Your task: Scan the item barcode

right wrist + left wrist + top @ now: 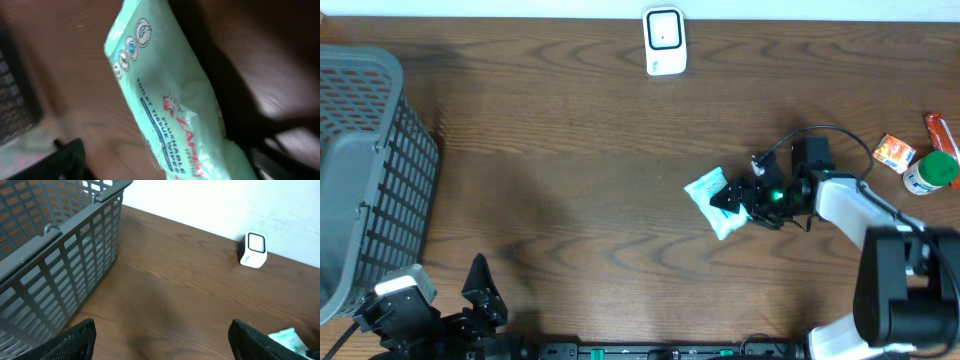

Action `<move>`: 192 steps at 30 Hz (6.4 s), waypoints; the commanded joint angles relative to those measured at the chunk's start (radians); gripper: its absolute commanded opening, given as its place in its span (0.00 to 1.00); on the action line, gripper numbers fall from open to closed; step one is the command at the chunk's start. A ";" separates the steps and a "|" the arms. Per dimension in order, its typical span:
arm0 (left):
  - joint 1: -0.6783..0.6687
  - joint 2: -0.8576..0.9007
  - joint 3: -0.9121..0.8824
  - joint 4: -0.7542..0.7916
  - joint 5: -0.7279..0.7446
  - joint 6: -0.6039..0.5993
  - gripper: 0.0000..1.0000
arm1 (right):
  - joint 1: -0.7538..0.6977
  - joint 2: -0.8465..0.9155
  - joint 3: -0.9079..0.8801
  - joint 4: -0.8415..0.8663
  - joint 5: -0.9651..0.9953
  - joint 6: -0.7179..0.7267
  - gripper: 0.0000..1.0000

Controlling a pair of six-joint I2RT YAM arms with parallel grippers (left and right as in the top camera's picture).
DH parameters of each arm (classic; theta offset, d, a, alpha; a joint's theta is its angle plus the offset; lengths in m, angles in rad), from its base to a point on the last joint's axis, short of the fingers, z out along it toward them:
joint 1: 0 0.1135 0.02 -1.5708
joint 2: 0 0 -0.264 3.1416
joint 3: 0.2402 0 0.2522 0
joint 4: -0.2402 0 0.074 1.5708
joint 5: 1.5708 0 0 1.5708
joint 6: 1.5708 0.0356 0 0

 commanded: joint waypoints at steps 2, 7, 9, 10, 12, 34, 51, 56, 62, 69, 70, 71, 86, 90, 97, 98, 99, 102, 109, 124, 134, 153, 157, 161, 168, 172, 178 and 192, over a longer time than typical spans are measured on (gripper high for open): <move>-0.004 -0.005 0.002 0.000 -0.005 0.017 0.85 | -0.004 0.195 -0.069 0.021 0.136 -0.008 0.20; -0.004 -0.005 0.002 0.000 -0.005 0.017 0.85 | -0.004 0.195 -0.062 0.112 0.137 0.015 0.01; -0.004 -0.005 0.002 0.000 -0.005 0.017 0.85 | -0.004 0.170 -0.043 0.124 0.114 0.033 0.01; -0.004 -0.005 0.002 0.000 -0.005 0.017 0.85 | -0.004 0.151 -0.030 0.121 0.094 0.032 0.01; -0.004 -0.005 0.002 0.000 -0.005 0.017 0.85 | -0.002 0.092 0.000 0.091 0.076 0.033 0.02; -0.004 -0.005 0.002 0.000 -0.005 0.017 0.85 | 0.590 -0.175 0.170 -0.098 1.612 0.209 0.02; -0.004 -0.005 0.002 0.000 -0.005 0.017 0.85 | 0.802 -0.011 0.252 -0.073 1.145 0.243 0.96; -0.004 -0.005 0.002 0.000 -0.005 0.017 0.85 | 0.710 -0.109 0.355 -0.159 0.867 0.255 0.97; -0.004 -0.005 0.002 0.000 -0.005 0.017 0.85 | 0.507 -0.138 0.347 -0.281 0.713 0.325 0.39; -0.004 -0.005 0.002 0.000 -0.005 0.017 0.85 | 0.451 -0.134 0.227 -0.416 0.837 0.459 0.01; -0.004 -0.005 0.002 0.000 -0.005 0.017 0.85 | 0.451 -0.134 0.201 -0.403 0.868 0.485 0.02; -0.004 -0.005 0.002 0.000 -0.005 0.017 0.85 | 0.451 -0.134 0.172 -0.377 0.888 0.501 0.04; -0.004 -0.005 0.002 0.000 -0.005 0.017 0.85 | 0.253 -0.024 -0.019 0.117 0.888 0.451 0.11; -0.004 -0.005 0.002 0.000 -0.005 0.017 0.85 | 0.241 0.077 -0.019 0.274 0.690 0.388 0.11; -0.004 -0.005 0.002 0.000 -0.005 0.017 0.85 | 0.249 0.176 0.030 0.455 0.415 0.202 0.11; -0.004 -0.005 0.002 0.000 -0.005 0.017 0.85 | 0.252 0.176 0.045 0.456 0.384 0.163 0.12; -0.004 -0.005 0.002 0.000 -0.005 0.017 0.85 | 0.254 0.175 0.068 0.452 0.334 0.106 0.12; -0.004 -0.005 0.002 0.000 -0.005 0.017 0.85 | 0.256 0.175 0.123 0.414 0.197 0.016 0.13; -0.004 -0.005 0.002 0.000 -0.005 0.017 0.85 | 0.230 0.153 0.266 0.185 0.085 -0.034 0.99; -0.004 -0.005 0.002 0.000 -0.005 0.017 0.85 | -0.108 0.004 0.242 -0.233 0.086 -0.169 0.99; -0.004 -0.005 0.002 0.000 -0.005 0.017 0.85 | -0.196 0.050 0.170 -0.151 0.032 -0.276 0.99; -0.004 -0.005 0.002 0.000 -0.005 0.017 0.85 | -0.027 0.388 0.182 -0.157 0.066 -0.365 0.95; -0.004 -0.005 0.002 0.000 -0.005 0.017 0.85 | 0.003 0.388 0.182 -0.167 0.089 -0.365 0.41; -0.004 -0.005 0.002 0.000 -0.005 0.017 0.85 | 0.001 0.388 0.184 -0.169 0.073 -0.355 0.01; -0.004 -0.005 0.002 0.000 -0.005 0.017 0.85 | -0.002 0.364 0.242 -0.228 -0.134 -0.400 0.01; -0.004 -0.005 0.002 0.000 -0.005 0.017 0.85 | -0.001 0.266 0.314 -0.409 -0.356 -0.519 0.01; -0.004 -0.005 0.002 0.000 -0.005 0.017 0.85 | 0.000 0.026 0.352 -0.599 -0.463 -0.526 0.02; -0.004 -0.005 0.002 0.000 -0.005 0.017 0.85 | 0.001 -0.239 0.352 -0.626 -0.565 -0.491 0.02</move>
